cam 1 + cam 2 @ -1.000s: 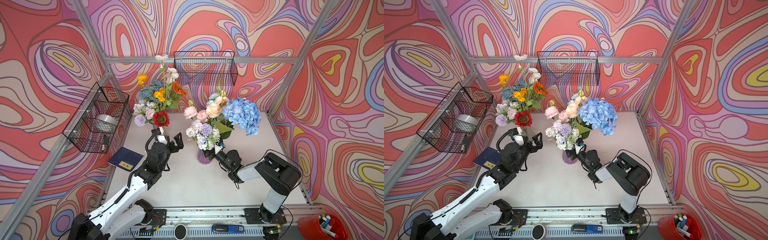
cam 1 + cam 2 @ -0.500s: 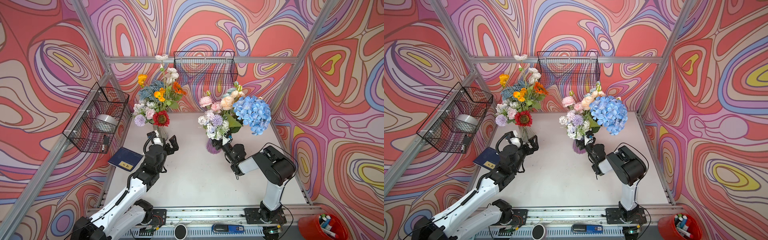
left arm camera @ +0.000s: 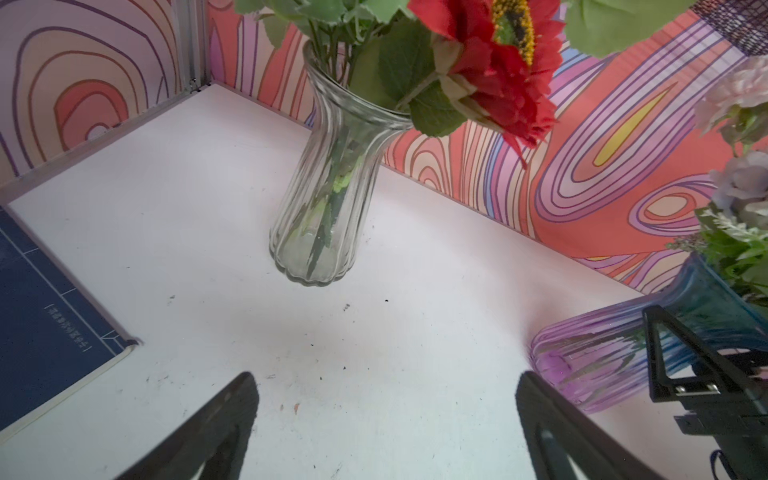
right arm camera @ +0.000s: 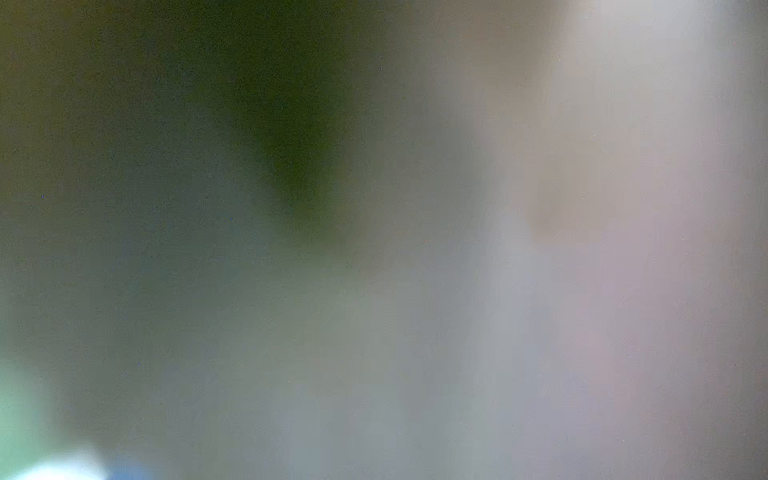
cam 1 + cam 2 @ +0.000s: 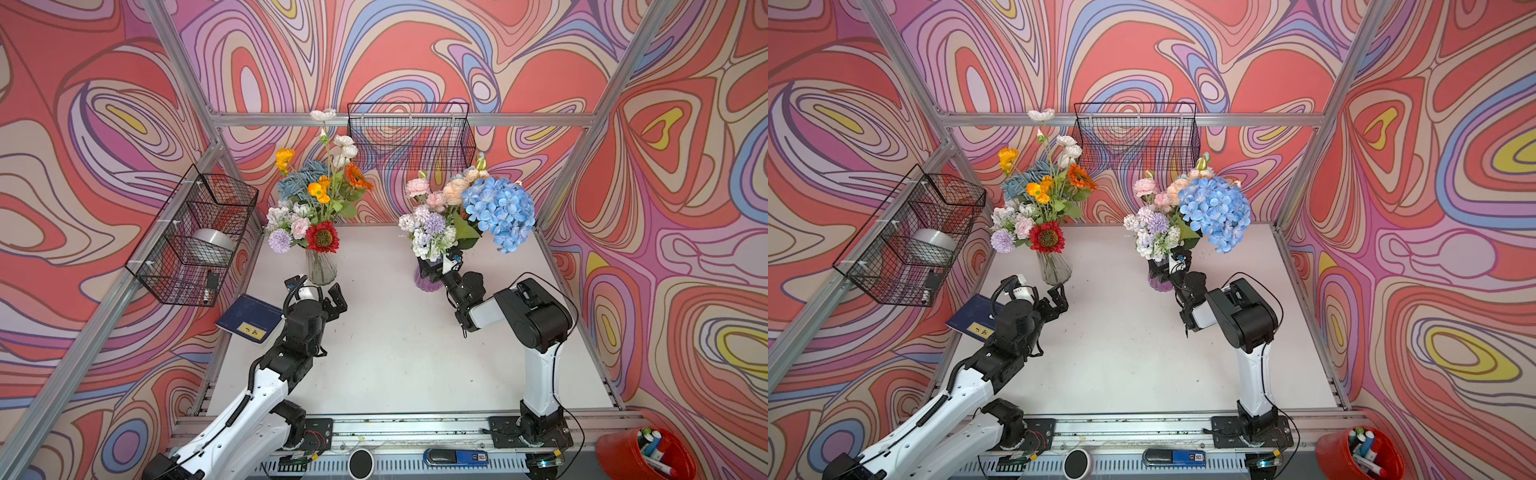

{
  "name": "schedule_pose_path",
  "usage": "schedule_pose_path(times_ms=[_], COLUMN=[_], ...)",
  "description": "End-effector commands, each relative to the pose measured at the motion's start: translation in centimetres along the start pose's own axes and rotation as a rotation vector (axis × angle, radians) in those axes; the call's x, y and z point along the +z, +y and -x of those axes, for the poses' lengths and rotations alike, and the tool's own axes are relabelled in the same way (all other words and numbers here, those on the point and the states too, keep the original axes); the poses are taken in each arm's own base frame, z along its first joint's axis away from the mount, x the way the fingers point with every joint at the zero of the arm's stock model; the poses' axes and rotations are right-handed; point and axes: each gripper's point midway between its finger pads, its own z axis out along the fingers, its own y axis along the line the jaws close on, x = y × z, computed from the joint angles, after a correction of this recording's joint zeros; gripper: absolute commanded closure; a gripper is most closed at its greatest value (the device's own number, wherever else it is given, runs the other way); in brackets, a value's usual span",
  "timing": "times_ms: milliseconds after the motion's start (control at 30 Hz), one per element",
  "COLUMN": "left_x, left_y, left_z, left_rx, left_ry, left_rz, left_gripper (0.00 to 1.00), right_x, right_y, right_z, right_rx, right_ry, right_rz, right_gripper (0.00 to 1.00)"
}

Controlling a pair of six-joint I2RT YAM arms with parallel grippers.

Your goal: Arrange the flowers into the vase

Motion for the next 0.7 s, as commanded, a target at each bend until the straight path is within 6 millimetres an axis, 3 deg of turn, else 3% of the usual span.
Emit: schedule_pose_path(times_ms=[0,133,167,367,500,667], left_x=[-0.4,-0.8,-1.1,-1.2,0.1,3.3], left_y=[1.9,3.4,3.2,6.1,7.1,5.6], left_z=[-0.2,-0.6,0.7,1.6,1.8,0.0], left_rx=[0.002,0.051,0.053,0.098,0.234,0.478], left_ry=[0.009,0.045,0.027,0.046,0.035,0.130], left_rz=[0.084,0.164,0.182,0.323,0.358,0.244], left_gripper=[0.00,0.00,0.00,0.00,0.00,0.00], right_x=[-1.1,-3.5,-4.2,-8.7,-11.1,-13.9], right_y=[0.5,1.0,1.2,1.1,-1.0,-5.0], right_z=[0.4,0.5,0.6,1.2,0.9,2.3], right_rx=[0.036,0.114,0.137,0.224,0.222,0.136], right_ry=[0.024,0.051,0.058,0.130,0.288,0.428], right_rz=[0.030,0.042,0.043,0.015,-0.132,-0.349], right_gripper=[0.02,0.01,0.02,0.02,0.02,0.01])
